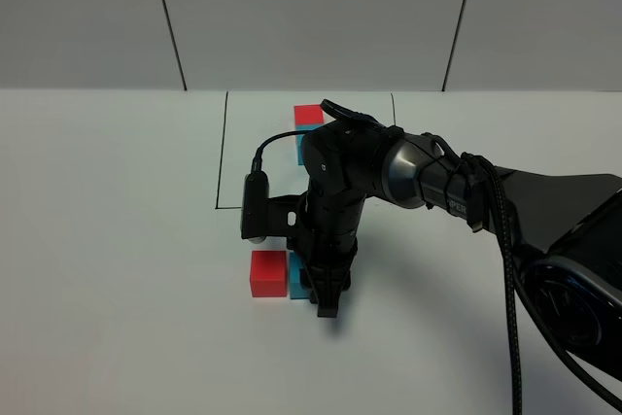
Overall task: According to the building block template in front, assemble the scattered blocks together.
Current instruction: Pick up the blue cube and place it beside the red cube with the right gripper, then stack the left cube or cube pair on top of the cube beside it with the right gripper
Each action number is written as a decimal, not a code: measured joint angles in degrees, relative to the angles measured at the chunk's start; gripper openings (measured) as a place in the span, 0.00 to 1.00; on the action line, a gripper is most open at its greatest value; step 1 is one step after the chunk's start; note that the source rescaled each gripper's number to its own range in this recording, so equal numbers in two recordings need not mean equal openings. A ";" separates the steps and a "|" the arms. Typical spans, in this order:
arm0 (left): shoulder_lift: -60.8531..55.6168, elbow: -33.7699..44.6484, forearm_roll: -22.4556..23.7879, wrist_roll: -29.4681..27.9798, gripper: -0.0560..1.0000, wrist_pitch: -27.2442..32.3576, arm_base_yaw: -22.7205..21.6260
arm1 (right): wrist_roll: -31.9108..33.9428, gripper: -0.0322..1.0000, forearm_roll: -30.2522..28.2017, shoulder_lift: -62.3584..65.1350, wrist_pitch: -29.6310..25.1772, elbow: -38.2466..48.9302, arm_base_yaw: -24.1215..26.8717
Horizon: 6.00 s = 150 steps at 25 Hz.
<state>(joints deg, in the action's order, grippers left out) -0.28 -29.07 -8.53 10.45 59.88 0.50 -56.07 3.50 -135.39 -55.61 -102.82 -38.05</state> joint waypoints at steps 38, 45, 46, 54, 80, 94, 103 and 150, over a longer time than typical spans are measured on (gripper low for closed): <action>0.00 0.00 0.00 0.05 0.70 0.00 0.00 | -0.42 0.03 -0.15 0.00 0.86 0.00 -0.10; 0.00 0.00 0.00 0.05 0.70 0.00 0.00 | -1.76 0.03 -0.19 0.00 0.37 0.00 -0.10; 0.00 0.00 0.00 0.05 0.70 0.00 0.00 | -1.94 0.03 -0.21 -0.04 0.30 -0.05 -0.10; 0.00 0.00 0.00 0.05 0.70 0.00 0.00 | -1.99 0.03 -0.16 -0.04 0.24 -0.05 -0.10; 0.00 0.00 0.00 -0.02 0.70 0.00 0.00 | 3.08 1.00 4.09 3.02 -0.71 0.18 -0.48; 0.00 0.00 0.00 -0.02 0.70 0.00 0.00 | 15.63 1.00 4.78 15.94 -5.84 0.23 -0.43; 0.00 0.00 0.00 0.04 0.70 0.00 0.00 | 42.85 1.00 -0.12 24.90 -4.15 0.49 1.62; 0.00 0.00 0.00 -0.03 0.70 0.00 0.00 | 12.98 1.00 -2.62 -4.22 -13.92 -20.61 -3.91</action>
<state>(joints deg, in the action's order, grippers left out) -0.28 -29.07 -8.53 10.42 59.88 0.50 -43.09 0.89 -139.61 -69.52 -123.43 -41.96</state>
